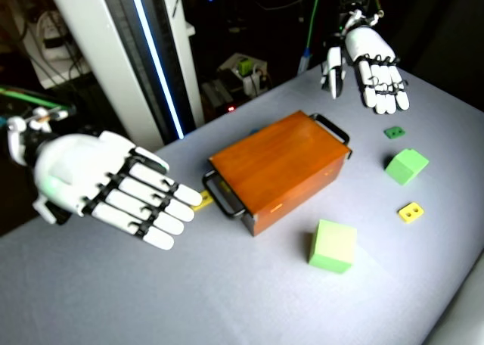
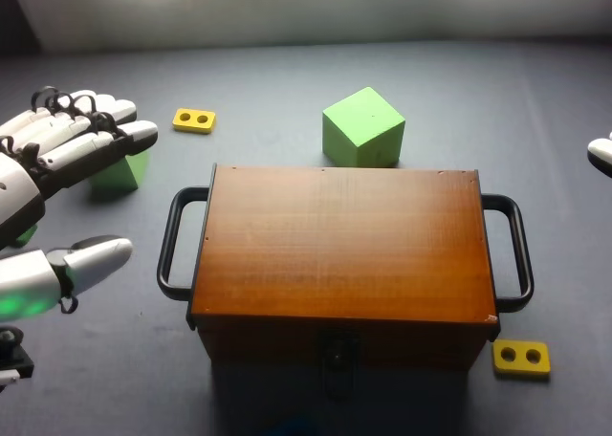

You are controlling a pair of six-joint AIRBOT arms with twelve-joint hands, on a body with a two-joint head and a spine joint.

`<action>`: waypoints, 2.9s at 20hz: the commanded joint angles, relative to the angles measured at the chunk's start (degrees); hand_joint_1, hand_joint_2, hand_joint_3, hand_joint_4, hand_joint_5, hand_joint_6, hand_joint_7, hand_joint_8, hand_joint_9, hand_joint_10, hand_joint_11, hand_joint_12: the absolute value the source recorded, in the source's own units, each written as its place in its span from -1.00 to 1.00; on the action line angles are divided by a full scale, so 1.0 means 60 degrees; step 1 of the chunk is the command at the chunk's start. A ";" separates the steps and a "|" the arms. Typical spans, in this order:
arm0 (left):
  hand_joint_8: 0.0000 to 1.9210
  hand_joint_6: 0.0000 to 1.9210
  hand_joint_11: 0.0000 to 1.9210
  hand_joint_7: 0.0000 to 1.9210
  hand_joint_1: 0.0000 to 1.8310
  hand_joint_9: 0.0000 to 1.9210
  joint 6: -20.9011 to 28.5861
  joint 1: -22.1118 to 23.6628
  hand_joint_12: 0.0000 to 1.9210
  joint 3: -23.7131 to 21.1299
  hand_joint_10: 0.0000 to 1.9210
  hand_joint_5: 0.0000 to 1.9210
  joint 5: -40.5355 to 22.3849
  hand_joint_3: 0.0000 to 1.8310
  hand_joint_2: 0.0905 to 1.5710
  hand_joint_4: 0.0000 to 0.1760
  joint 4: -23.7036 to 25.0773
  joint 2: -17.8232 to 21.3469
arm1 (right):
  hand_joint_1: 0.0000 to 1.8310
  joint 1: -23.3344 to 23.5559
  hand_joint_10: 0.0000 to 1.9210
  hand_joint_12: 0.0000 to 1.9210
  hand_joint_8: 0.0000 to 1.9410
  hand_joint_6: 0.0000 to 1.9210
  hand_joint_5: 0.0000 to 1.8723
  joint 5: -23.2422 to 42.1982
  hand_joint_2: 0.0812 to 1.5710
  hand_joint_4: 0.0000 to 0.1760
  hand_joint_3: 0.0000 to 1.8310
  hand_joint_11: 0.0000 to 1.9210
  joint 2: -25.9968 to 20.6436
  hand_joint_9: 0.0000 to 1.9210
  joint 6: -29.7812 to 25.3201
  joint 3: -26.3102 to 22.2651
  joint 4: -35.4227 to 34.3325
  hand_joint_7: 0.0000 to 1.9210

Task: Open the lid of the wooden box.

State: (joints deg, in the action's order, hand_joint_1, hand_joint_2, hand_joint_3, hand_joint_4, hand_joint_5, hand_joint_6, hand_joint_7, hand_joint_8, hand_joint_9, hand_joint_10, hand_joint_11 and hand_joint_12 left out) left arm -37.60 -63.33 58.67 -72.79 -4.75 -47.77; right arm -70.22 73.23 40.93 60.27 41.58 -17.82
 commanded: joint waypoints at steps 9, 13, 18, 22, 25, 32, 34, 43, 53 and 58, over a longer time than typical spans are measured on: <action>-0.99 -0.99 -1.00 -0.96 -0.74 -1.00 0.0060 -0.0037 -1.00 0.0043 -1.00 -0.84 -0.0838 -1.00 0.76 -1.00 -0.0089 0.0054 | -0.48 0.0021 -1.00 -1.00 -1.00 -0.98 -0.97 0.0844 0.75 -1.00 -0.99 -1.00 0.0041 -1.00 -0.0031 0.0061 0.0112 -1.00; -0.99 -1.00 -1.00 -0.95 -0.70 -1.00 0.0061 -0.0366 -1.00 -0.0039 -1.00 -0.84 -0.0701 -1.00 0.77 -1.00 -0.0208 0.0191 | -0.53 0.0022 -1.00 -1.00 -1.00 -0.99 -0.99 0.0462 0.76 -1.00 -0.99 -1.00 0.0133 -1.00 -0.0065 0.0125 0.0150 -1.00; -1.00 -1.00 -1.00 -0.98 -0.73 -1.00 0.0151 -0.0606 -1.00 -0.0093 -1.00 -0.85 -0.0309 -1.00 0.76 -0.87 -0.0145 0.0211 | -0.50 0.0032 -1.00 -1.00 -1.00 -0.98 -0.94 -0.0082 0.74 -1.00 -1.00 -1.00 0.0364 -1.00 -0.0150 0.0278 0.0150 -1.00; -0.99 -0.99 -1.00 -0.94 -0.71 -1.00 0.0334 -0.0673 -1.00 -0.0091 -1.00 -0.82 0.0080 -1.00 0.75 -1.00 0.0103 0.0153 | -0.46 0.0137 -1.00 -1.00 -1.00 -0.99 -0.95 -0.0479 0.75 -1.00 -1.00 -1.00 0.0533 -1.00 -0.0171 0.0379 0.0198 -1.00; -1.00 -1.00 -1.00 -0.96 -0.77 -1.00 0.0462 -0.0702 -1.00 -0.0077 -1.00 -0.83 0.0336 -1.00 0.75 -1.00 0.0271 0.0089 | -0.44 0.0236 -1.00 -1.00 -1.00 -0.99 -0.95 -0.0733 0.74 -1.00 -1.00 -1.00 0.0604 -1.00 -0.0185 0.0434 0.0290 -1.00; -1.00 -1.00 -1.00 -0.97 -0.76 -1.00 0.0758 -0.0749 -1.00 -0.0005 -1.00 -0.82 0.0755 -1.00 0.76 -1.00 0.0576 -0.0143 | -0.44 0.0530 -1.00 -0.83 -1.00 -1.00 -0.93 -0.1400 0.74 -1.00 -1.00 -1.00 0.0887 -1.00 -0.0257 0.0627 0.0528 -0.99; -1.00 -1.00 -1.00 -0.99 -0.80 -1.00 0.0867 -0.0749 -1.00 0.0053 -1.00 -0.84 0.0887 -0.99 0.78 -1.00 0.0662 -0.0254 | -0.44 0.0602 -1.00 -0.69 -1.00 -1.00 -0.92 -0.1576 0.74 -1.00 -1.00 -1.00 0.0984 -1.00 -0.0261 0.0696 0.0547 -0.98; -1.00 -1.00 -1.00 -1.00 -0.89 -1.00 0.1125 -0.0720 -1.00 0.0243 -1.00 -0.88 0.1201 -1.00 0.77 -1.00 0.0894 -0.0560 | -0.45 0.1180 -1.00 -1.00 -1.00 -0.99 -0.92 -0.2447 0.74 -1.00 -1.00 -1.00 0.1463 -1.00 -0.0261 0.1063 0.0813 -0.98; -1.00 -1.00 -1.00 -1.00 -0.94 -1.00 0.1459 -0.0584 -1.00 0.0445 -1.00 -0.94 0.1218 -0.99 0.81 -0.81 0.1179 -0.0855 | -0.52 0.1446 -1.00 -1.00 -1.00 -1.00 -0.98 -0.2736 0.76 -1.00 -1.00 -1.00 0.1707 -1.00 -0.0425 0.1228 0.1080 -1.00; -1.00 -1.00 -1.00 -1.00 -0.93 -1.00 0.1483 -0.0514 -1.00 0.0336 -1.00 -0.97 0.0738 -0.99 0.82 -0.80 0.1301 -0.0760 | -0.52 0.1445 -1.00 -1.00 -1.00 -0.99 -0.96 -0.2066 0.76 -1.00 -1.00 -1.00 0.1540 -1.00 -0.0707 0.1117 0.1242 -1.00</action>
State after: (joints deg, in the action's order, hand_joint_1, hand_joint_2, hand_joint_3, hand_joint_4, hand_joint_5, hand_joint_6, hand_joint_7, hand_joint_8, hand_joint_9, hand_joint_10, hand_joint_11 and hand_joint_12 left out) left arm -29.39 -67.18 60.86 -60.34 3.05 -52.58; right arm -62.28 51.51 50.43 56.64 48.40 -11.09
